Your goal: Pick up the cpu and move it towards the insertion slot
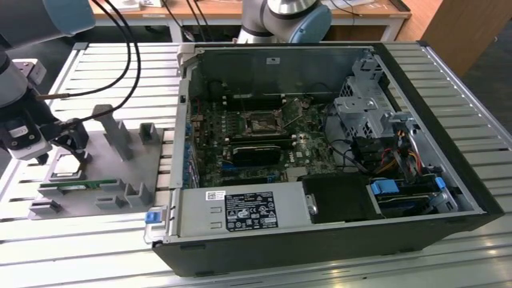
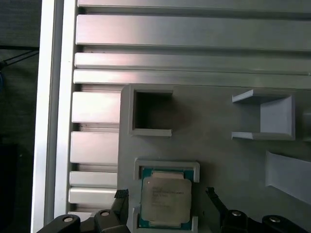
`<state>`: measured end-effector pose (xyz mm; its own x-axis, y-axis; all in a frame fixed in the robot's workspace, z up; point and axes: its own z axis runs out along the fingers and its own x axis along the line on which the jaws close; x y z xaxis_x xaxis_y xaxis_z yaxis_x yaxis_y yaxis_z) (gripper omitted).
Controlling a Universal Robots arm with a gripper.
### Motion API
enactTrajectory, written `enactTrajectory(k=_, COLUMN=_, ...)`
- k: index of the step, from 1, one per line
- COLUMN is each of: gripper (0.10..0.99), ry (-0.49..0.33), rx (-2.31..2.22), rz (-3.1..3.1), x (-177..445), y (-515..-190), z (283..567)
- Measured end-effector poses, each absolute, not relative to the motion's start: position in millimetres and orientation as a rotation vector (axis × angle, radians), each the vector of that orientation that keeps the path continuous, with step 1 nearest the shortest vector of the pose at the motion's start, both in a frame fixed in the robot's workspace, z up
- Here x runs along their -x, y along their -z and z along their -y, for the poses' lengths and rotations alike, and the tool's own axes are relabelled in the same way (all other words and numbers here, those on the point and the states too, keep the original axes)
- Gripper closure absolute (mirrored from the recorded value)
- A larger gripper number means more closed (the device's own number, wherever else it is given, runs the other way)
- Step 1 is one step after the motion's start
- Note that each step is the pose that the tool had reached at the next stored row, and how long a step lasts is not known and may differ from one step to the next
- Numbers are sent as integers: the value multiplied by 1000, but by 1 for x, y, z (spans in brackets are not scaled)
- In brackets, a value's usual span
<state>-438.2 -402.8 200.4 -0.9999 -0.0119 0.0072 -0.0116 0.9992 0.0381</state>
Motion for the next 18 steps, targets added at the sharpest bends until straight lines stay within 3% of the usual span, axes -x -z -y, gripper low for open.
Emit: enactTrajectory(k=18, gripper=369, ry=60, rx=-16, rz=3134, x=438, y=-186, z=403)
